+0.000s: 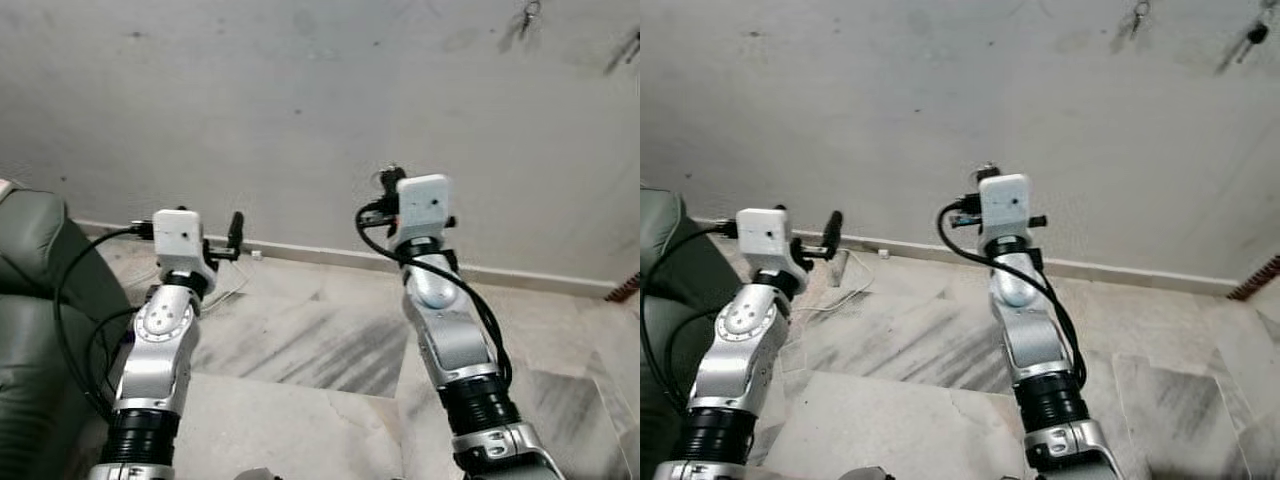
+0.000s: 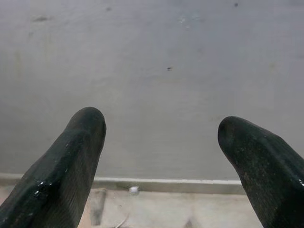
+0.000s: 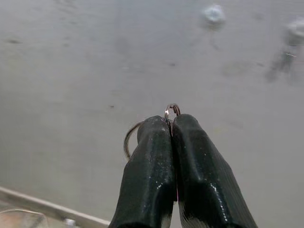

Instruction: Hang keys on a hook

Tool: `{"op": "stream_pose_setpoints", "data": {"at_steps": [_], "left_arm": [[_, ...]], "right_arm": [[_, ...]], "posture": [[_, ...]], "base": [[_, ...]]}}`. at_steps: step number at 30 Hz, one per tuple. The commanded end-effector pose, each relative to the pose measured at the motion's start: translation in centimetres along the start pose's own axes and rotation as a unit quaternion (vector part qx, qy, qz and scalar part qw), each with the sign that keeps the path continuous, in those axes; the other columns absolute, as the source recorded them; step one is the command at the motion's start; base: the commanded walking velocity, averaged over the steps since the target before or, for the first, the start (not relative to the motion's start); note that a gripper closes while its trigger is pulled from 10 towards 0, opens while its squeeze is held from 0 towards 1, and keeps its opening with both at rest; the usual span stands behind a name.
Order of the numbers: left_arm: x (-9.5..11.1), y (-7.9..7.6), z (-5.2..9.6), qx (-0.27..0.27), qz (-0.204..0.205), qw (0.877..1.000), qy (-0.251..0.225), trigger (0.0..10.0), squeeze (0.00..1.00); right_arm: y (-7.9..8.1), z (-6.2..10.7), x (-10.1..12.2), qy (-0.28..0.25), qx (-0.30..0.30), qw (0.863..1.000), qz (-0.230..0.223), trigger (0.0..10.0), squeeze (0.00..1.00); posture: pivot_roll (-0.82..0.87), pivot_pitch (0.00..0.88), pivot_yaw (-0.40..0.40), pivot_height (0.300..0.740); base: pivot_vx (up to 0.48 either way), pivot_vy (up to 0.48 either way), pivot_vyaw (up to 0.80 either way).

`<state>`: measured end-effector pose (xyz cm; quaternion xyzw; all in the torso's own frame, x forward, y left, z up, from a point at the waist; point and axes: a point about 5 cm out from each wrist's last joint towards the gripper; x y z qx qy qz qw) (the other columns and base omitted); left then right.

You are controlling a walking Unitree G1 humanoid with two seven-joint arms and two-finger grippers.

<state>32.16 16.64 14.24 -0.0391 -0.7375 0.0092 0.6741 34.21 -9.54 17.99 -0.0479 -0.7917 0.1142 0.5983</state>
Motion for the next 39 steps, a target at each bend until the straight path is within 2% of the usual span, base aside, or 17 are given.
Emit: {"op": "stream_pose_setpoints", "data": {"at_steps": [1,7,12,22,39], "left_arm": [[0.6,-0.2,-0.4,0.003,-0.005,1.0,-0.015,10.0,0.0],[0.8,0.2,-0.5,0.003,0.018,1.0,-0.011,10.0,0.0],[0.7,-0.6,-0.2,-0.019,0.016,1.0,-0.007,10.0,0.0],[0.8,-0.8,0.1,-0.025,0.032,0.999,-0.009,10.0,0.0],[0.4,-0.9,0.6,-0.015,0.035,0.999,-0.002,10.0,0.0]], "right_arm": [[-0.9,0.2,-0.2,0.003,-0.01,1.0,0.001,10.0,0.0],[-1.0,0.4,-0.4,0.004,-0.011,1.0,0.002,10.0,0.0],[-0.7,0.3,-0.2,0.002,-0.008,1.0,0.0,10.0,0.0],[-0.7,0.5,-0.2,-0.002,0.0,1.0,0.0,10.0,0.0],[0.1,0.7,0.4,-0.023,0.031,0.999,0.008,10.0,0.0]], "posture": [[0.08,0.117,0.032,0.74],[0.08,0.12,0.034,0.74],[0.08,0.128,0.032,0.74],[0.08,0.133,0.027,0.74],[0.08,0.142,0.022,0.74]], "base": [[0.0,0.0,-0.8],[0.0,0.0,-0.8],[0.0,0.0,-0.8],[0.0,0.0,-0.77],[0.366,0.0,0.0]]}}
Point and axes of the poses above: a point about 5 cm out from each wrist's last joint towards the gripper, its own z axis pointing back from the gripper into the wrist, its own x axis along the axis of the wrist's last joint, y = z × x, and after that the axes turned 6 degrees about z, right-handed
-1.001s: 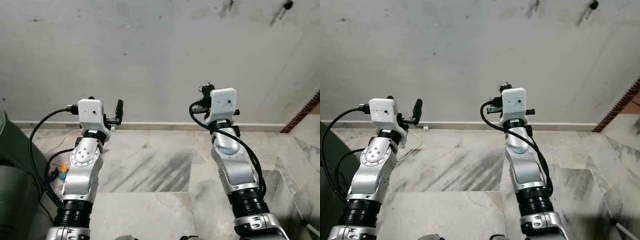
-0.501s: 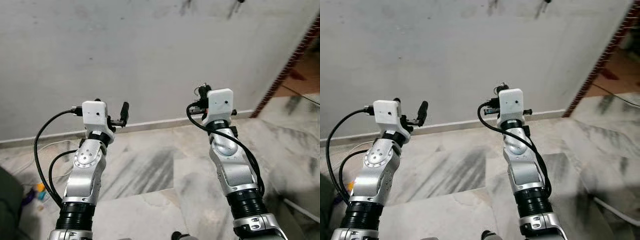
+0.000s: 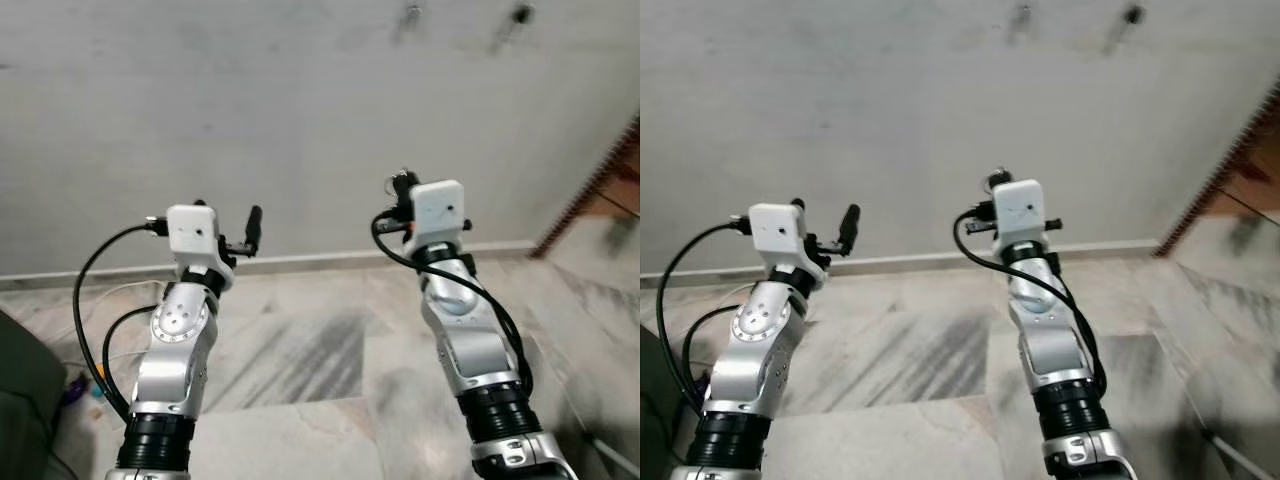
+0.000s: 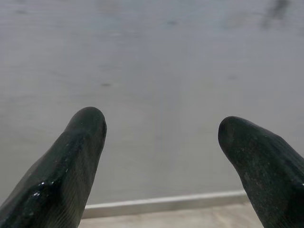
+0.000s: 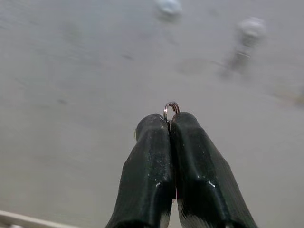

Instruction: Hang keys on a hook

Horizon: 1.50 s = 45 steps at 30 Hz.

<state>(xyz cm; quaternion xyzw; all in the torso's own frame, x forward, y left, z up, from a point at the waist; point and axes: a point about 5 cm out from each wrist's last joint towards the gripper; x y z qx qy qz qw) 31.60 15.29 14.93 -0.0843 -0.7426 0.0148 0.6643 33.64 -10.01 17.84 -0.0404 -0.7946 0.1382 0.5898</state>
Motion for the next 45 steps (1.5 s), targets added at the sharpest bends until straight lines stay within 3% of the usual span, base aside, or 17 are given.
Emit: {"op": "stream_pose_setpoints", "data": {"at_steps": [1,32,45], "left_arm": [[-0.19,0.52,0.21,0.012,-0.002,1.0,0.008,10.0,0.0],[-0.53,0.18,0.42,0.002,-0.002,1.0,0.021,10.0,0.0],[-0.46,-0.19,0.23,-0.006,-0.004,1.0,0.021,10.0,0.0]], "right_arm": [[0.5,0.01,0.53,-0.013,0.008,1.0,-0.001,10.0,0.0],[0.96,0.49,0.73,-0.023,0.022,0.999,0.006,10.0,0.0],[0.93,0.73,0.6,-0.023,0.021,1.0,0.002,10.0,0.0]], "posture": [[0.08,0.142,0.022,0.74],[0.07,0.149,0.032,0.74],[0.06,0.149,0.045,0.74]], "base": [[0.435,0.0,0.0],[0.44,0.0,0.0],[0.437,0.0,0.77]]}}
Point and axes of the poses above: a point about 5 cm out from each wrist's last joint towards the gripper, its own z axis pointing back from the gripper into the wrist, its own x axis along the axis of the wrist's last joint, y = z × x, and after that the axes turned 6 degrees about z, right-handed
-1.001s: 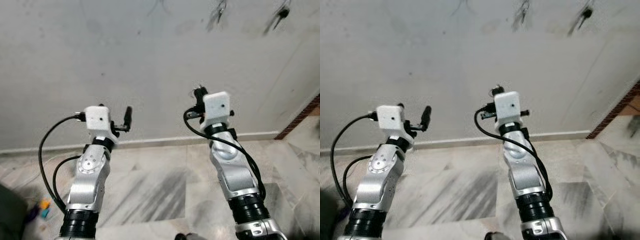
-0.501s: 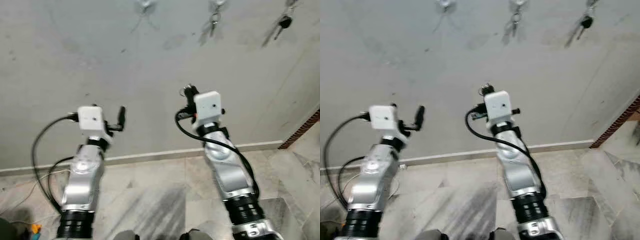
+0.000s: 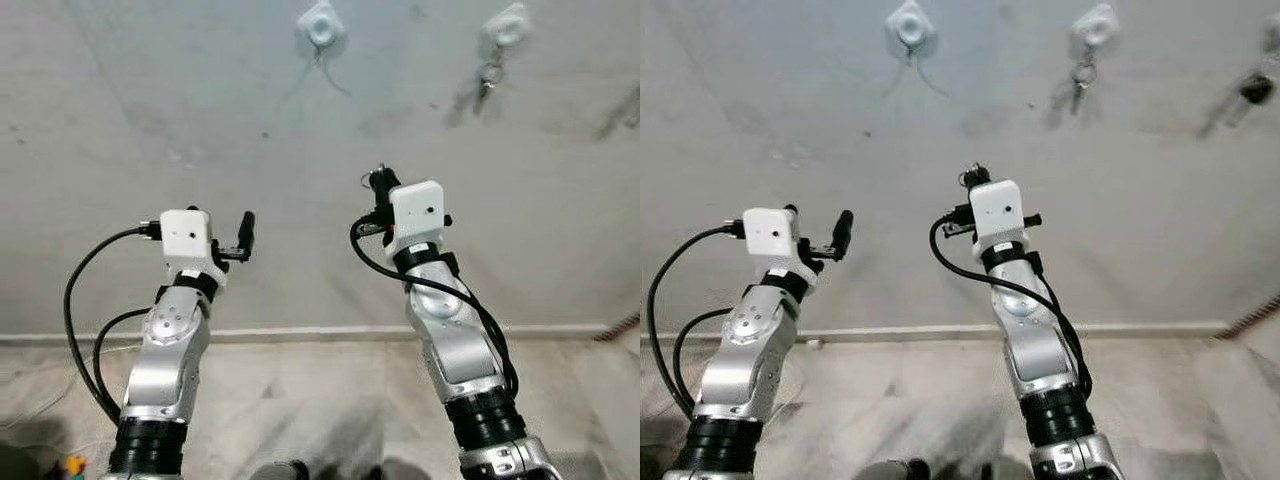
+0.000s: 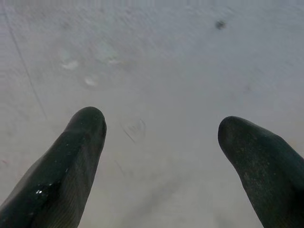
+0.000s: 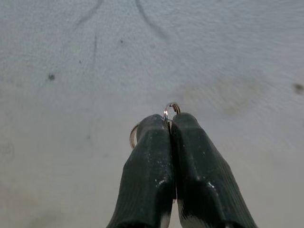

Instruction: Hang keys on a hook

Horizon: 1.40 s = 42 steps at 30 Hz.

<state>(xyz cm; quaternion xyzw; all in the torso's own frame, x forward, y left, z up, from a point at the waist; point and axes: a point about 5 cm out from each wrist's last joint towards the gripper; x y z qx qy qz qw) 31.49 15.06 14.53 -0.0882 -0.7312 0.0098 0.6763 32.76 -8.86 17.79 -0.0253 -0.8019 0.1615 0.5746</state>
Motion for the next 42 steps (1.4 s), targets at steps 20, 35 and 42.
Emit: {"op": "stream_pose_setpoints", "data": {"at_steps": [20,35,42], "left_arm": [[-2.8,-0.8,3.0,-0.013,-0.059,0.998,0.028,10.0,0.0],[-4.2,-1.2,4.8,-0.025,-0.056,0.997,0.055,10.0,0.0],[-4.1,-1.3,4.8,-0.034,-0.057,0.996,0.057,10.0,0.0]], "right_arm": [[0.1,0.2,1.1,-0.027,0.014,1.0,-0.006,10.0,0.0],[-1.6,-2.3,4.9,-0.112,-0.004,0.993,0.045,10.0,0.0],[-2.4,-2.6,6.0,-0.133,-0.02,0.989,0.055,10.0,0.0]], "posture": [[0.07,0.171,0.015,0.74],[0.09,0.178,0.005,0.74],[0.09,0.175,0.017,0.74]], "base": [[0.0,0.0,0.12],[0.0,0.0,0.0],[0.0,0.0,0.0]]}}
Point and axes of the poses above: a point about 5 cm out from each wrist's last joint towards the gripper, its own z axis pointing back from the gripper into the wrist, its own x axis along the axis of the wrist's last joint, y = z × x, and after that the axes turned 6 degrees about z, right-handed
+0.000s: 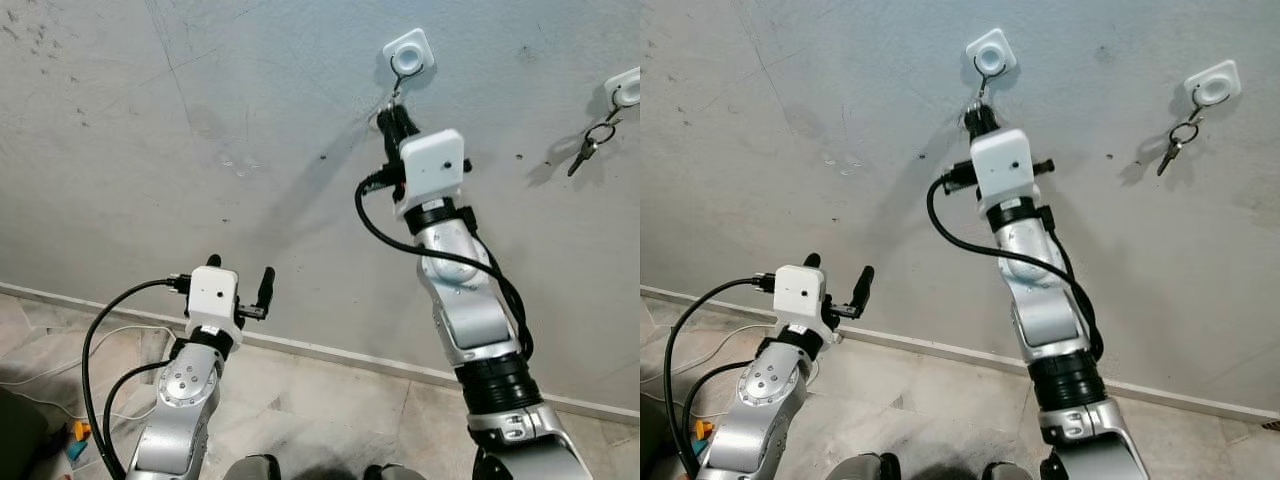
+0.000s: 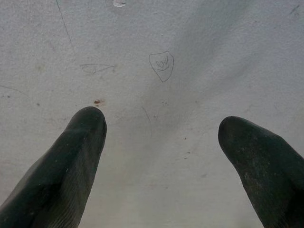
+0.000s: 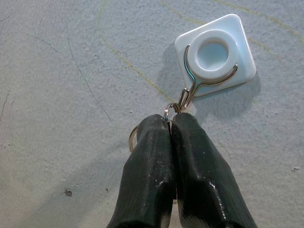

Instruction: Hang keys on a hook

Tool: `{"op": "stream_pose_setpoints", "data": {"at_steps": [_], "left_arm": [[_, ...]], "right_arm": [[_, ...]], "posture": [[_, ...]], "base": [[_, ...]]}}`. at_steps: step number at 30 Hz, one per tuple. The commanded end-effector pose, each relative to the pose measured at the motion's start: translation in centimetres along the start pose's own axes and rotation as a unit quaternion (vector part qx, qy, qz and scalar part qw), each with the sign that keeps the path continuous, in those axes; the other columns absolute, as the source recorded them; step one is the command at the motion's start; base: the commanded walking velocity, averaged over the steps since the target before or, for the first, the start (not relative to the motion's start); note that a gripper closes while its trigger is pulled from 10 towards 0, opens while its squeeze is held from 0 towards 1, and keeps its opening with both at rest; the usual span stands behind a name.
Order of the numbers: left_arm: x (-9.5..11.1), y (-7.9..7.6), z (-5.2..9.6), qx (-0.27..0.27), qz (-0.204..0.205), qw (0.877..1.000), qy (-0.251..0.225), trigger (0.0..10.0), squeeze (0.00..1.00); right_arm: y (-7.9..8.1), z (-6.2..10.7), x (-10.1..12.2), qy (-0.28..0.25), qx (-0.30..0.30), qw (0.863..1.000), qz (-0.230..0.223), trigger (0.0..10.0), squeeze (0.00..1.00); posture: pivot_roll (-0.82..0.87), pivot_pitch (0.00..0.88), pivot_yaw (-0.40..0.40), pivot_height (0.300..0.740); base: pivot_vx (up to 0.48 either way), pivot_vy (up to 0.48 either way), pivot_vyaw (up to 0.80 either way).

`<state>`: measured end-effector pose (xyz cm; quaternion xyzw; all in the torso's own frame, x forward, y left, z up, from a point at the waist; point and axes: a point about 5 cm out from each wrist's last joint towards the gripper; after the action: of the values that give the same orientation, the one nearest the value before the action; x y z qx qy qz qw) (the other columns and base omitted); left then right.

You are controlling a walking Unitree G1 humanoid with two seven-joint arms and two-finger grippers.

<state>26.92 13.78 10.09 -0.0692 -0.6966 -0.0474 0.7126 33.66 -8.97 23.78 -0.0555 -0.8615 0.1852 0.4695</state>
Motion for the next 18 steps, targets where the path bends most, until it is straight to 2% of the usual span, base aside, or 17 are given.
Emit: {"op": "stream_pose_setpoints", "data": {"at_steps": [1,10,18], "left_arm": [[0.1,-0.1,0.0,-0.009,-0.008,1.0,0.002,10.0,0.0],[0.1,0.1,-0.3,-0.008,-0.012,1.0,0.006,10.0,0.0],[0.5,0.0,-0.9,-0.015,-0.01,1.0,0.002,10.0,0.0]], "right_arm": [[-0.6,-0.2,0.8,-0.019,-0.011,1.0,0.004,10.0,0.0],[-1.3,0.9,1.1,-0.02,-0.018,1.0,0.003,10.0,0.0],[-2.1,0.5,2.3,-0.04,-0.032,0.999,-0.013,10.0,0.0]], "posture": [[0.09,0.174,0.017,0.74],[0.08,0.168,0.03,0.74],[0.07,0.162,0.039,0.74]], "base": [[0.0,0.0,0.0],[0.0,0.0,0.0],[0.0,0.0,0.0]]}}
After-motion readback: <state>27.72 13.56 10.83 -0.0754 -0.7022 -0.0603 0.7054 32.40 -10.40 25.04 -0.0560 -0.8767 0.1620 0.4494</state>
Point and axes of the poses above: a point about 5 cm out from each wrist's last joint towards the gripper, its own z axis pointing back from the gripper into the wrist, its own x axis along the axis of the wrist's last joint, y = z × x, and after that the axes turned 6 degrees about z, right-handed
